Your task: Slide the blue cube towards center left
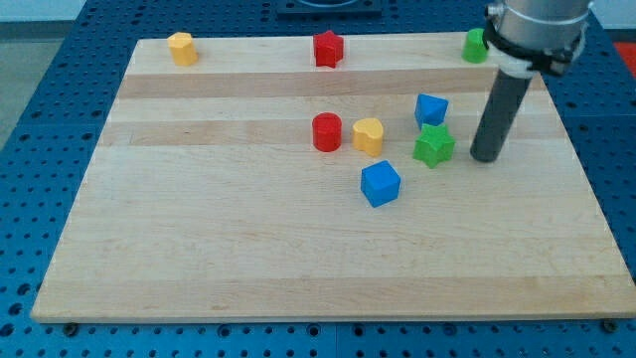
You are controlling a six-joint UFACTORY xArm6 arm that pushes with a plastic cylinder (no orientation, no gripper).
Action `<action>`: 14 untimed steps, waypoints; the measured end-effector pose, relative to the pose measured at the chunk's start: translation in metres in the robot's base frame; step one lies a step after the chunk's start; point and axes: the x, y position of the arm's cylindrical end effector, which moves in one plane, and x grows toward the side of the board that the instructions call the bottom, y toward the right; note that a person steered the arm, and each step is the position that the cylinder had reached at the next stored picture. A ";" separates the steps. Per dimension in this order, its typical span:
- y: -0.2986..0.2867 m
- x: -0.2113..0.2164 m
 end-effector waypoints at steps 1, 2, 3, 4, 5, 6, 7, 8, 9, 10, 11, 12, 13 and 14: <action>-0.024 0.033; -0.065 0.045; -0.108 0.045; -0.143 0.044; -0.164 0.040; -0.163 0.039; -0.148 0.039; -0.133 0.029; -0.132 0.016; -0.136 0.010; -0.160 0.010; -0.190 0.010; -0.218 0.010; -0.248 0.010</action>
